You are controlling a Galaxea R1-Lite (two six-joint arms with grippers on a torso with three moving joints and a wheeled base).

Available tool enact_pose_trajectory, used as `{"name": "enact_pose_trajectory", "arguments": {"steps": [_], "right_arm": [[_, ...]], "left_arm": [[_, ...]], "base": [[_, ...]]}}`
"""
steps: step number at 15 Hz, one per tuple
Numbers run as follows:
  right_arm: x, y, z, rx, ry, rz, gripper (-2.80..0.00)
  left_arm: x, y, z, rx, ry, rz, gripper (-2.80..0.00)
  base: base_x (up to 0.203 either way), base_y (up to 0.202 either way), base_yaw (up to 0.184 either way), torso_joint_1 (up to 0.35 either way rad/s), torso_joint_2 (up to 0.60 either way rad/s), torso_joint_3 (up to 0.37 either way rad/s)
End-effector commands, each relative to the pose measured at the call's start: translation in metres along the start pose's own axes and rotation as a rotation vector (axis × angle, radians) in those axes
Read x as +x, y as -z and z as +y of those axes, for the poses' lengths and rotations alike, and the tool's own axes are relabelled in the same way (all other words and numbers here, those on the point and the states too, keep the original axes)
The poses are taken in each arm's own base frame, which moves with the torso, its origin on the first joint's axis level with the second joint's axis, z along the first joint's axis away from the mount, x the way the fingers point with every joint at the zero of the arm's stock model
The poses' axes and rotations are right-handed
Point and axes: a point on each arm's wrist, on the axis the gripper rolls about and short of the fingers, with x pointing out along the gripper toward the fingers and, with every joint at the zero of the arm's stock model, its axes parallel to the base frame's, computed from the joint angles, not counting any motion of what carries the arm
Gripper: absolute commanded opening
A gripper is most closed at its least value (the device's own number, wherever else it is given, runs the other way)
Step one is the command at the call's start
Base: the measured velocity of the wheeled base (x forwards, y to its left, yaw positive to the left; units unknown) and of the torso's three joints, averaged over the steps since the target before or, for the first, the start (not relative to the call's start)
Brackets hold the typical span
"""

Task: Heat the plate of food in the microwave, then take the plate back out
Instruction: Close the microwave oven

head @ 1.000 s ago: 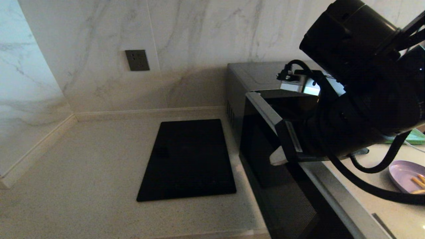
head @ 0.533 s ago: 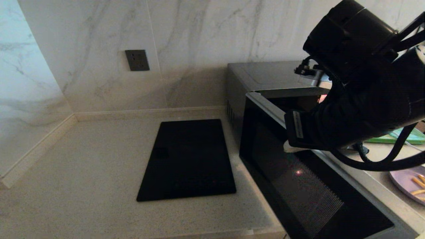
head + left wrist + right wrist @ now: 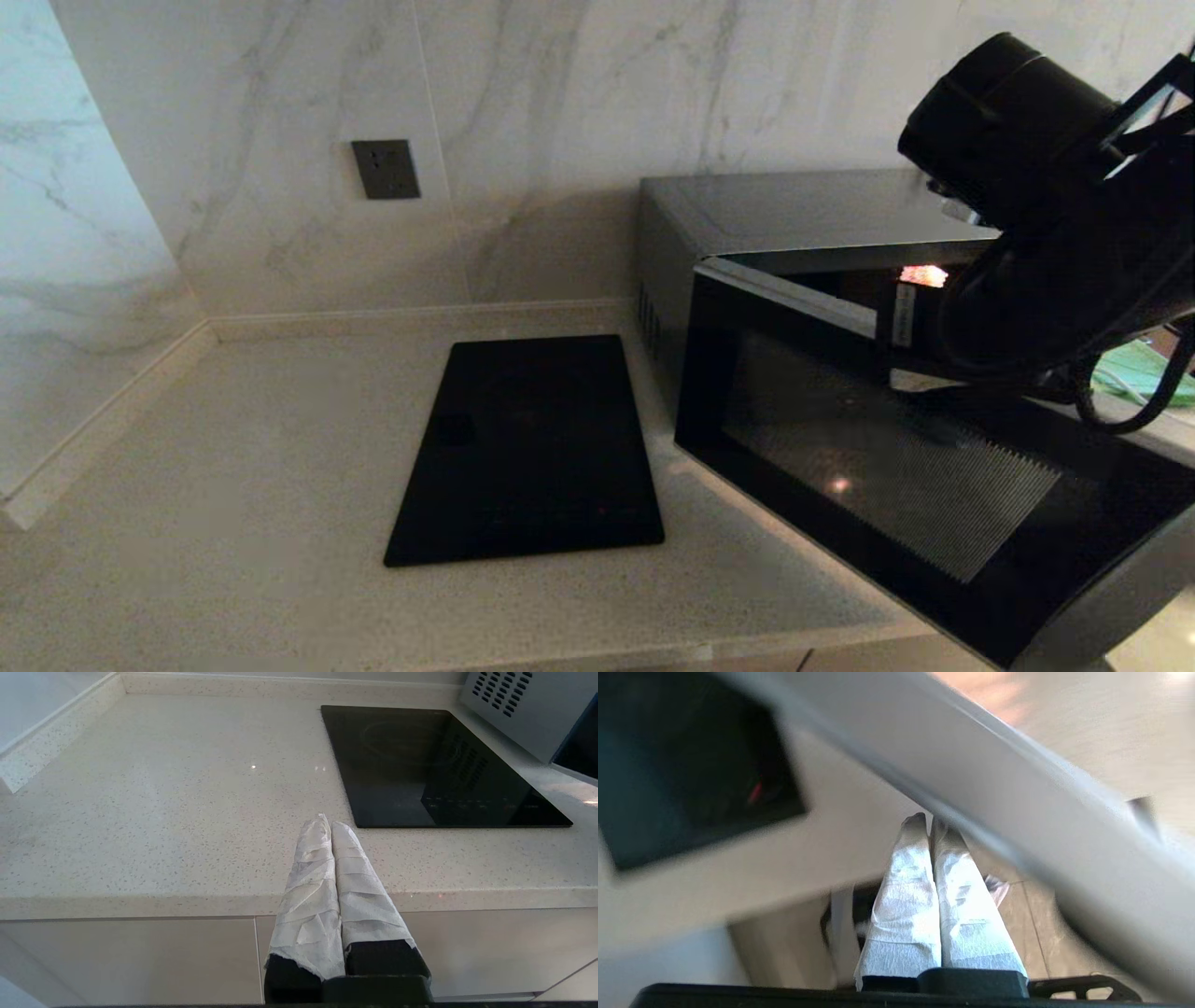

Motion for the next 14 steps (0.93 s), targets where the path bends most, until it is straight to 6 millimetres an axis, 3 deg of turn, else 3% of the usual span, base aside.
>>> {"name": "enact_pose_trajectory", "arguments": {"steps": [1, 6, 14], "right_arm": [[0.003, -0.012, -0.015, 0.065, 0.056, -0.035, -2.80], [0.016, -0.033, -0.041, 0.172, 0.137, -0.060, -2.80], [0.095, -0.074, -0.037, 0.224, 0.161, -0.145, -2.80]], "left_arm": [[0.000, 0.000, 0.000, -0.001, -0.001, 0.001, -2.80], [0.000, 0.000, 0.000, -0.002, -0.001, 0.001, -2.80], [0.000, 0.000, 0.000, -0.001, -0.001, 0.001, -2.80]], "base": [[0.000, 0.000, 0.000, 0.000, 0.00, 0.000], [0.000, 0.000, 0.000, 0.000, 0.00, 0.000], [0.000, 0.000, 0.000, 0.000, 0.00, 0.000]]}}
